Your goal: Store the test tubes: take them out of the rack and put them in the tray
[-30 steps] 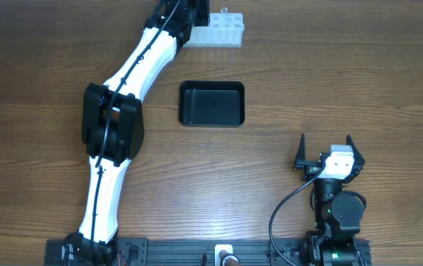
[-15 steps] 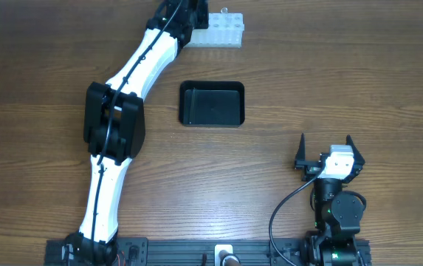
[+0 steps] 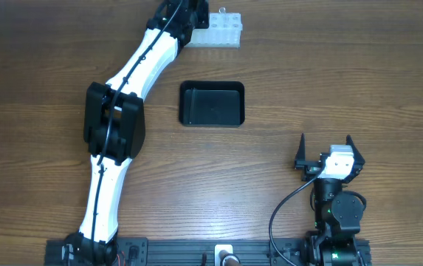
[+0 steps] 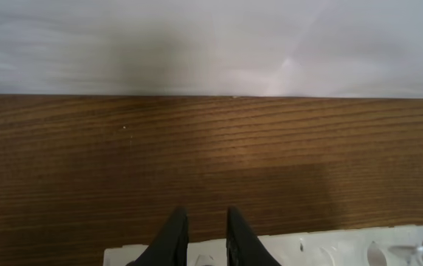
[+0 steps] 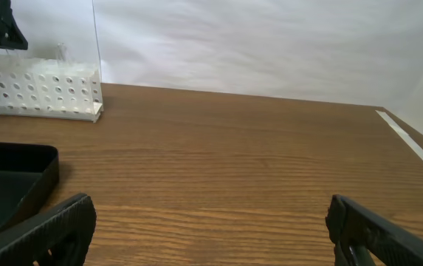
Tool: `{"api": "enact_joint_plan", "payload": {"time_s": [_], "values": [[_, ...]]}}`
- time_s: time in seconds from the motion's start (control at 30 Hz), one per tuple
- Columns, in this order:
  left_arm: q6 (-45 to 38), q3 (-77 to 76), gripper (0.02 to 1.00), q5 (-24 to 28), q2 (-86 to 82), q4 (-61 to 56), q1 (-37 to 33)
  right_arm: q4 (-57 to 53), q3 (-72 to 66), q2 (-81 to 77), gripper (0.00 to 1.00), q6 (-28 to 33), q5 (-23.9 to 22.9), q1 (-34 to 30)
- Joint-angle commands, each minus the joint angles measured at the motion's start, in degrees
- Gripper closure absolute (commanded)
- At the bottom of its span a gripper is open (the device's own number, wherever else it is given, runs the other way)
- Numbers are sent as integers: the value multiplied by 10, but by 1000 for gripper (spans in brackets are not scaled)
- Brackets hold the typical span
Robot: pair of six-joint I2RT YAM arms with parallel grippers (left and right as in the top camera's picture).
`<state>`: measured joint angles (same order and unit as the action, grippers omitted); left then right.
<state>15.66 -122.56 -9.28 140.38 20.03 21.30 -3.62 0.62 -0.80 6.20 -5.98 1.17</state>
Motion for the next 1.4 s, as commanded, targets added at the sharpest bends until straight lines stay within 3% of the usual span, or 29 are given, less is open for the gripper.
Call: {"api": "enact_joint_plan", "payload": {"time_s": [0.03,0.73,1.4], "values": [[-2,-5,904,-1,10,0,-2,-2,-3,5,7,1,3,3],[-3,-31,980,4,-41,38,5,-2,-3,5,9,1,3,3],[-4,-31,978,6,-180,98,5,-2,-3,5,9,1,3,3]]}}
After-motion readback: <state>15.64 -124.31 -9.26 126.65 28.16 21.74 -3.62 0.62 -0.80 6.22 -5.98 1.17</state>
